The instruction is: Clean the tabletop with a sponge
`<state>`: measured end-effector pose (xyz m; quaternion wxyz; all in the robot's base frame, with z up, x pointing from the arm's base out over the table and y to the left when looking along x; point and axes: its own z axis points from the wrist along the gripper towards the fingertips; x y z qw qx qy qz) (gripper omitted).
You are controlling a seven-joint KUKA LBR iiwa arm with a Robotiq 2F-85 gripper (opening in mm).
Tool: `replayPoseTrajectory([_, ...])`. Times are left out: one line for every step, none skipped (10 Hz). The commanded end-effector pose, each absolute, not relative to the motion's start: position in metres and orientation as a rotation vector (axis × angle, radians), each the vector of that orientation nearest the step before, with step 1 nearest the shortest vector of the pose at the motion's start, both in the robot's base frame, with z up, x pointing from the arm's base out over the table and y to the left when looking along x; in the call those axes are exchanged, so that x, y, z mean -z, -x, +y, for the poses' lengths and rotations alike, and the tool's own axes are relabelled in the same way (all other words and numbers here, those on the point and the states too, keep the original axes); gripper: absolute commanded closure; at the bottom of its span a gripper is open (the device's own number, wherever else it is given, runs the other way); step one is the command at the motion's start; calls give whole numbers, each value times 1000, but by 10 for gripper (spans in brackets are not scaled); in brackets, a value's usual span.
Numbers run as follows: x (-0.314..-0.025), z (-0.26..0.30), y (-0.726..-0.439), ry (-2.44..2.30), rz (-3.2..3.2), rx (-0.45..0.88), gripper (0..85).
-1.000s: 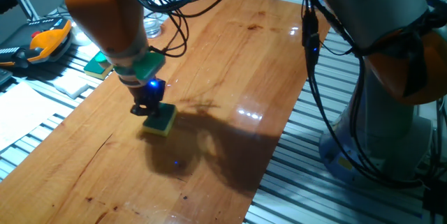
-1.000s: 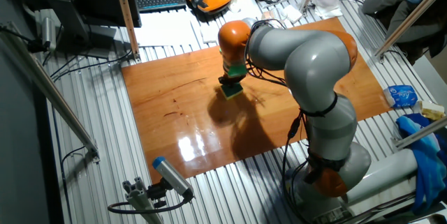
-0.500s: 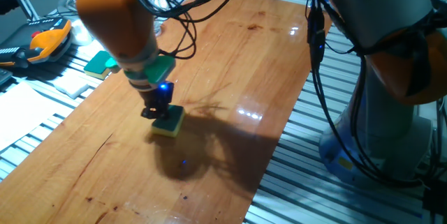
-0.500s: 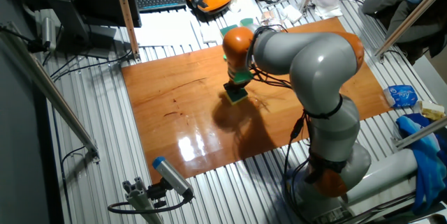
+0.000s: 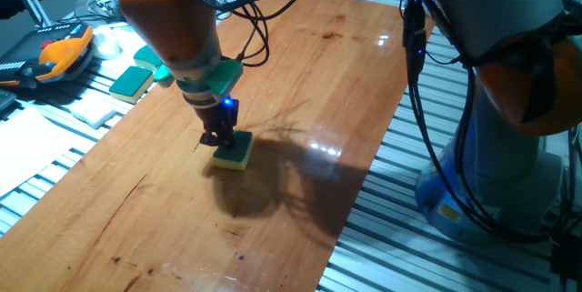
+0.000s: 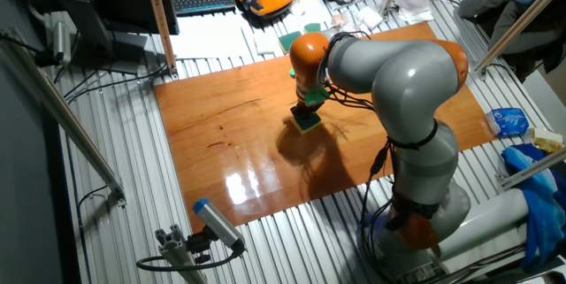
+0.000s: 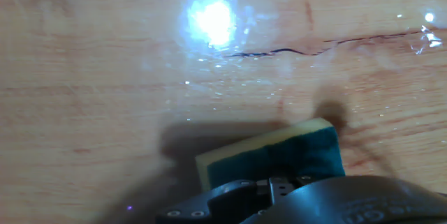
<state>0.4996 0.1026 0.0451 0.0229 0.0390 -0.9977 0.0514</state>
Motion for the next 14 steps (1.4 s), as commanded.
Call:
replayPoseTrajectory([-44, 98, -500, -135, -3093, -169, 850])
replayPoseTrajectory([-44, 93, -501, -150, -3096, -169, 850])
replayPoseTrajectory([-45, 87, -504, -164, -3097, -164, 850])
replayPoseTrajectory([-48, 81, -508, -179, -3096, -161, 850])
replayPoseTrajectory([-52, 73, -513, -193, -3095, -163, 850])
replayPoseTrajectory([-53, 65, -516, -205, -3098, -162, 850])
replayPoseTrajectory([-51, 58, -518, -218, -3103, -162, 850])
replayPoseTrajectory([-49, 51, -519, -224, -3112, -161, 850])
replayPoseTrajectory([-47, 45, -522, -227, -3113, -164, 850])
replayPoseTrajectory([-47, 39, -525, -227, -3110, -161, 850])
replayPoseTrajectory([-46, 32, -529, -231, -3108, -158, 850])
replayPoseTrajectory([-46, 22, -535, -240, -3104, -155, 850])
replayPoseTrajectory([-45, 10, -542, -250, -3105, -141, 850])
replayPoseTrajectory([-44, 0, -547, -264, -3102, -133, 850])
